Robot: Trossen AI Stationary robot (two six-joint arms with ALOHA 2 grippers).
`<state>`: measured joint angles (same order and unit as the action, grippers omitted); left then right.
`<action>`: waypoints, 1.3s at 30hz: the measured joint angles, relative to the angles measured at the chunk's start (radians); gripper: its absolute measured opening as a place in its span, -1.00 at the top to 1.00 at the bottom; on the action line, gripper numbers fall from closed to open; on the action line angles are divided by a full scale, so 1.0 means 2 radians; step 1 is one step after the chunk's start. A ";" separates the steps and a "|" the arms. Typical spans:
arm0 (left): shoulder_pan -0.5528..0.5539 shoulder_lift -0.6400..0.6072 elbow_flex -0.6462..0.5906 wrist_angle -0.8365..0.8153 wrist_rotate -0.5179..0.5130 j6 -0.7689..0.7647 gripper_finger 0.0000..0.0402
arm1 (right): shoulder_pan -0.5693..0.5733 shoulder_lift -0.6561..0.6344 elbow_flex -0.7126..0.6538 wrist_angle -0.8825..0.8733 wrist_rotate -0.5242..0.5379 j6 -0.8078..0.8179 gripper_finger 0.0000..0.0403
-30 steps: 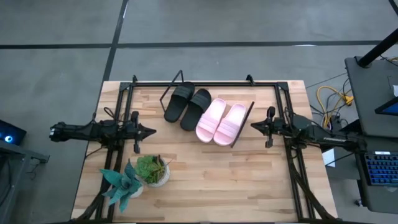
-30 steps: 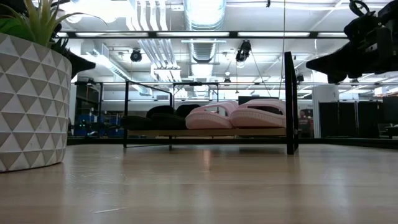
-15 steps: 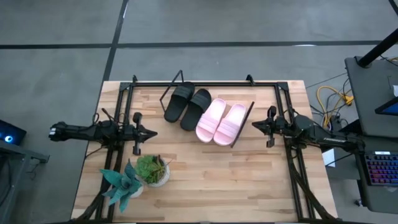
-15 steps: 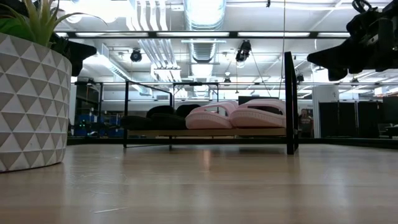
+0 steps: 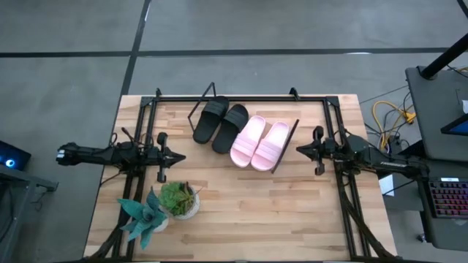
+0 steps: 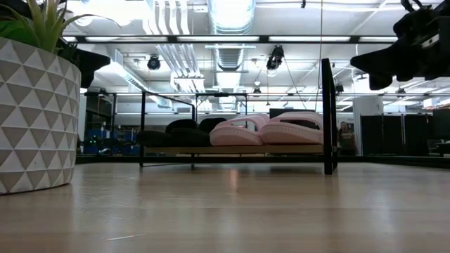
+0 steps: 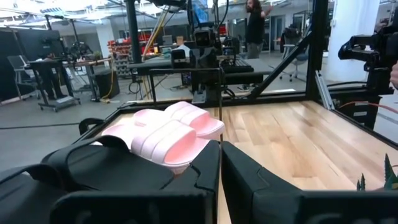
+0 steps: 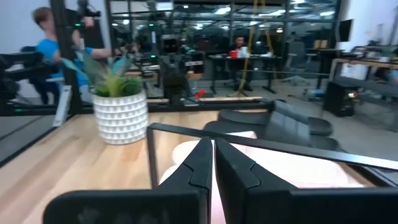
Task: Pick and place slides into the shelf
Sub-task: Return to Home Position
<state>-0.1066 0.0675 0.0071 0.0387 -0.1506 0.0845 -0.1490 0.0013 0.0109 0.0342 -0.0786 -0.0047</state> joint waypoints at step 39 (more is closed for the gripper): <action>0.000 0.012 -0.001 0.005 -0.001 0.000 1.00 | 0.000 0.007 0.000 -0.002 -0.013 0.015 0.96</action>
<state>-0.1066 0.0910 0.0051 0.0494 -0.1535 0.0853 -0.1490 0.0158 0.0109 0.0307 -0.1040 0.0261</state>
